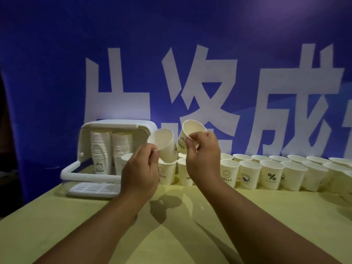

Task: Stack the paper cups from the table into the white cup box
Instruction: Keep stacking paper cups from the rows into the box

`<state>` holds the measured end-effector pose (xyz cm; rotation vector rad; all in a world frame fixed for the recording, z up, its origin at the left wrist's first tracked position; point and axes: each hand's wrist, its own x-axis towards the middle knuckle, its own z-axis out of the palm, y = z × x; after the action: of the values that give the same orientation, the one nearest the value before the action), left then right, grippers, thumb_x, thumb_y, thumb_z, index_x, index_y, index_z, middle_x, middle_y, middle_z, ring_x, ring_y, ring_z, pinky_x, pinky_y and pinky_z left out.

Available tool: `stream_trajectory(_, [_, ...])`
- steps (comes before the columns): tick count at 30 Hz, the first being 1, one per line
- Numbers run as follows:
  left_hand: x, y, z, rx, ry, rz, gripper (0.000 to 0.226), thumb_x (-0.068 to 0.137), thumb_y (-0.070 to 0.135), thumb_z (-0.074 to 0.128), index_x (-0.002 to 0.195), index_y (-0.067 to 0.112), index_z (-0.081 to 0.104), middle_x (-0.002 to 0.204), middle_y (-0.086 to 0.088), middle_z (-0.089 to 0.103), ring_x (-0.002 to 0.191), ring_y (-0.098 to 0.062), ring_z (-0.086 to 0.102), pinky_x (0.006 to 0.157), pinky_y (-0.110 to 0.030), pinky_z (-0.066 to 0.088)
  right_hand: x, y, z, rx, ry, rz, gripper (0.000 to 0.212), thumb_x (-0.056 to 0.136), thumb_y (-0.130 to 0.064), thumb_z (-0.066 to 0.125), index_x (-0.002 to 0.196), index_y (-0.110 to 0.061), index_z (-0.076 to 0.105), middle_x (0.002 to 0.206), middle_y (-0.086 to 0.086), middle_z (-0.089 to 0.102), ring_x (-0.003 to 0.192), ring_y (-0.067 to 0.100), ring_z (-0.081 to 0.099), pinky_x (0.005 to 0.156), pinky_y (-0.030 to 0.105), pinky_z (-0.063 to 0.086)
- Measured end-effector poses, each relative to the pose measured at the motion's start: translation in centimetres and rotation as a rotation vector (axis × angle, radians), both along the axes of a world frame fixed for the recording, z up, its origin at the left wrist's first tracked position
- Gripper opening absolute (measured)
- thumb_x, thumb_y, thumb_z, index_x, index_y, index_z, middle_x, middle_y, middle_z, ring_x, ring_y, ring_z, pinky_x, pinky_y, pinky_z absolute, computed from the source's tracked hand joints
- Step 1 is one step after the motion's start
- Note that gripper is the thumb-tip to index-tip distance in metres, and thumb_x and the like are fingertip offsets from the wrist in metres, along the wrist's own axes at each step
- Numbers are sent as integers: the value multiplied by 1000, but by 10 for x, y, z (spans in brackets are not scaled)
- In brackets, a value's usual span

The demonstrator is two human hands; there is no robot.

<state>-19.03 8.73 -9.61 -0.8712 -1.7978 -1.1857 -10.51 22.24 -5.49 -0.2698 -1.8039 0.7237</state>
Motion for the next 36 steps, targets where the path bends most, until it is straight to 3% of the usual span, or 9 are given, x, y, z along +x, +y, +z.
stream_trajectory(4, [-17,-25,15,57,27,63,15,108,30,43,103,22,55,92,2,59,78,-22,56,61,-37,51,-25,-19,7,-27,77,65,13,97,-23,60,109,-19,64,108,-7,47,101,12,49,85,27,49])
stream_trajectory(11, [-47,-52,6,-62,-122,248,15,108,34,40,103,25,51,103,1,57,89,-25,58,68,-43,57,-54,-41,22,-62,42,139,13,99,-25,56,109,-20,64,108,-7,44,107,15,48,90,29,49])
stream_trajectory(16, [-52,-51,5,-273,-222,346,14,108,36,34,108,27,45,116,2,44,95,-22,52,69,-37,50,-55,-39,17,-76,-15,160,13,99,-22,57,110,-20,64,111,-8,43,106,12,47,83,19,43])
stream_trajectory(21, [-53,-53,7,-318,-205,364,11,106,32,36,108,25,45,122,1,46,103,-22,50,76,-45,56,-55,-39,19,-121,-26,221,12,97,-18,60,108,-21,65,124,-7,43,116,16,50,81,8,43])
stream_trajectory(26, [-51,-58,12,-420,-179,397,7,106,27,41,113,27,43,122,5,49,103,-18,49,76,-41,55,-56,-44,19,-138,-44,240,16,95,-19,64,111,-22,66,134,-6,43,119,20,53,94,25,50])
stream_trajectory(29, [-54,-59,12,-494,-241,345,7,106,25,46,106,30,43,119,5,53,104,-18,51,84,-44,57,-57,-45,17,-144,-32,233,17,95,-19,64,111,-22,66,131,-5,46,117,18,53,95,28,52])
stream_trajectory(31, [-55,-57,8,-523,-255,270,5,107,29,43,109,30,46,139,1,45,118,-21,49,93,-46,55,-58,-46,16,-136,-36,240,15,95,-19,64,109,-23,65,129,-6,47,115,17,54,93,26,52])
stream_trajectory(33, [-56,-55,4,-560,-290,198,18,107,37,41,120,29,49,154,2,34,131,-22,44,102,-48,51,-59,-48,15,-119,-47,248,13,96,-19,63,108,-24,65,128,-7,47,114,16,53,89,22,49])
stream_trajectory(36, [-55,-55,1,-536,-389,130,35,101,46,53,131,30,46,144,6,47,122,-19,52,99,-48,52,-59,-50,14,-74,-82,241,13,96,-20,62,109,-25,65,129,-6,48,114,13,51,85,19,45])
